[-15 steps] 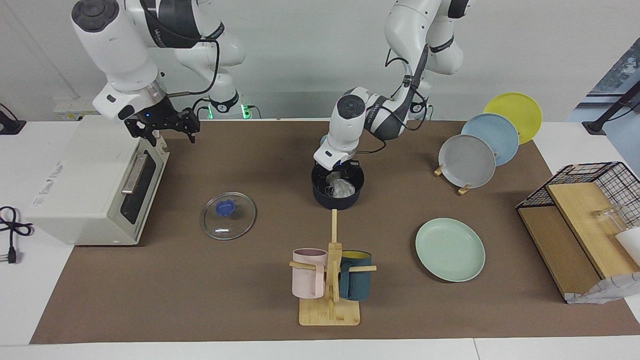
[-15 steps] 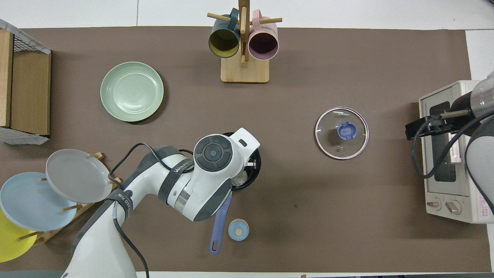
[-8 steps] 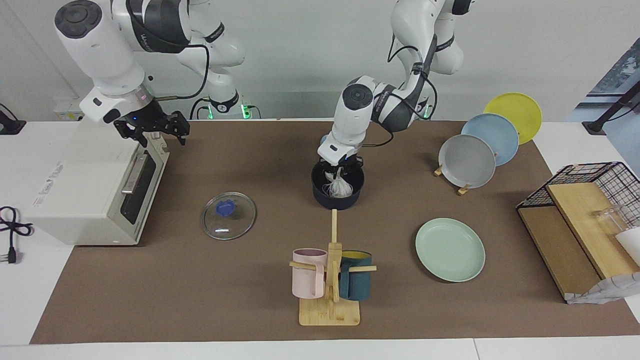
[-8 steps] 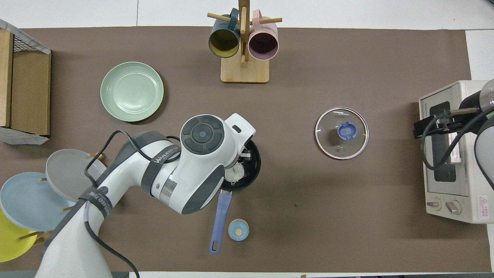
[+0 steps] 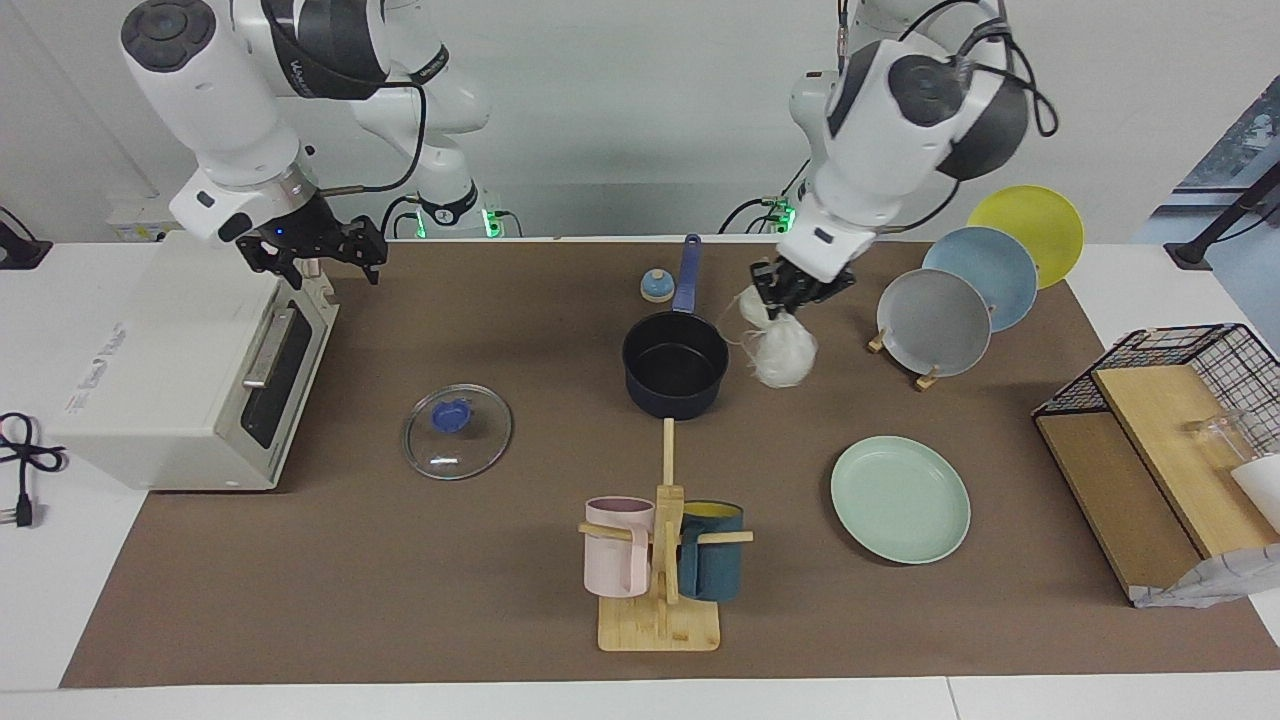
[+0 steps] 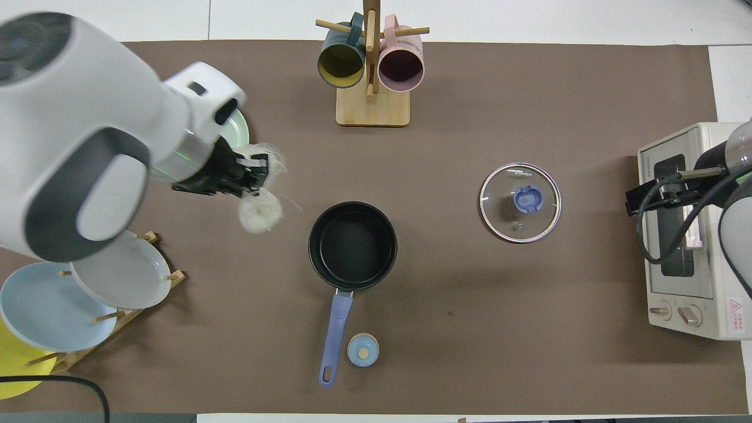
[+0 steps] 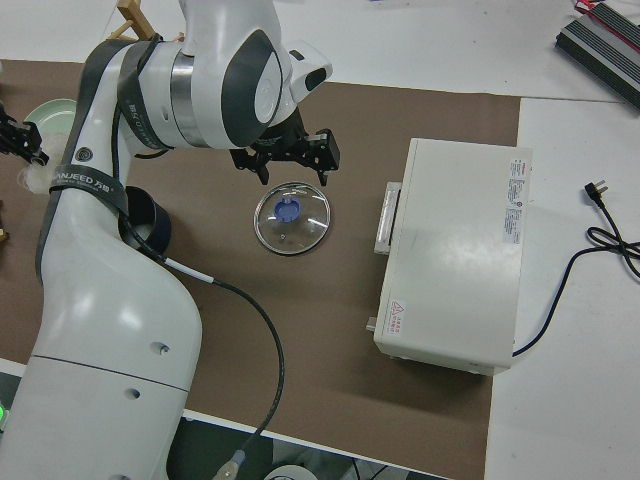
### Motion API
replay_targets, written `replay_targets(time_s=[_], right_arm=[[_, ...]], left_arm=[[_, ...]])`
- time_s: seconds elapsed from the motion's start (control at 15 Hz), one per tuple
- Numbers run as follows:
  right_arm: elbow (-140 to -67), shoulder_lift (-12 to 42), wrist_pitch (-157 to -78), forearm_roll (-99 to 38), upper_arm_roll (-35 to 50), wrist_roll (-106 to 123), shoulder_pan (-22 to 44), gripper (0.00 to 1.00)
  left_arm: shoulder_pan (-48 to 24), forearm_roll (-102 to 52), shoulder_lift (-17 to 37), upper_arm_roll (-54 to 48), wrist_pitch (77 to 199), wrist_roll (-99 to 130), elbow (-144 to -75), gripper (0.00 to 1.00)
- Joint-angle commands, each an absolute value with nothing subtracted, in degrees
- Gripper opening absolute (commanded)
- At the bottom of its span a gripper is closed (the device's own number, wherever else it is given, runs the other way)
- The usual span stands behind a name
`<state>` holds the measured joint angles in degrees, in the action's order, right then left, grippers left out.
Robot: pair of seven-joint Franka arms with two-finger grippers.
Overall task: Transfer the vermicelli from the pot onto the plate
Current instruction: 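Lift the vermicelli with the left gripper and carry it to the green plate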
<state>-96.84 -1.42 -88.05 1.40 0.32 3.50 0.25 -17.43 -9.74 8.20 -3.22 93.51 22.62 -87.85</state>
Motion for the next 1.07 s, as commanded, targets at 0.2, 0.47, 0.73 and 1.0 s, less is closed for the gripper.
replay_targets(time_s=[0.2,0.47,0.73,1.0], right_arm=[[-96.9,-1.9,-87.6,1.1,0.1,3.7,-0.7,1.0],[-96.9,-1.9,-87.6,1.1,0.1,3.7,-0.7,1.0],[-96.9,-2.0,-87.6,1.1,0.1,3.9,-0.6,1.0],[-96.6,-1.9,-87.9,1.1,0.2,3.9,-0.7,1.0]], left_arm=[[-6.4,-10.0,13.9,-3.3,97.2,11.6,-84.6,0.0],[-3.9,-5.8,19.8,-3.4,106.9,7.5,-85.1,0.0],[-3.2,-4.7,25.0,-3.4,113.4,5.3,-86.3,0.0],[-3.0,-4.5,26.9,-3.4,116.8,3.5,-87.4,0.0]])
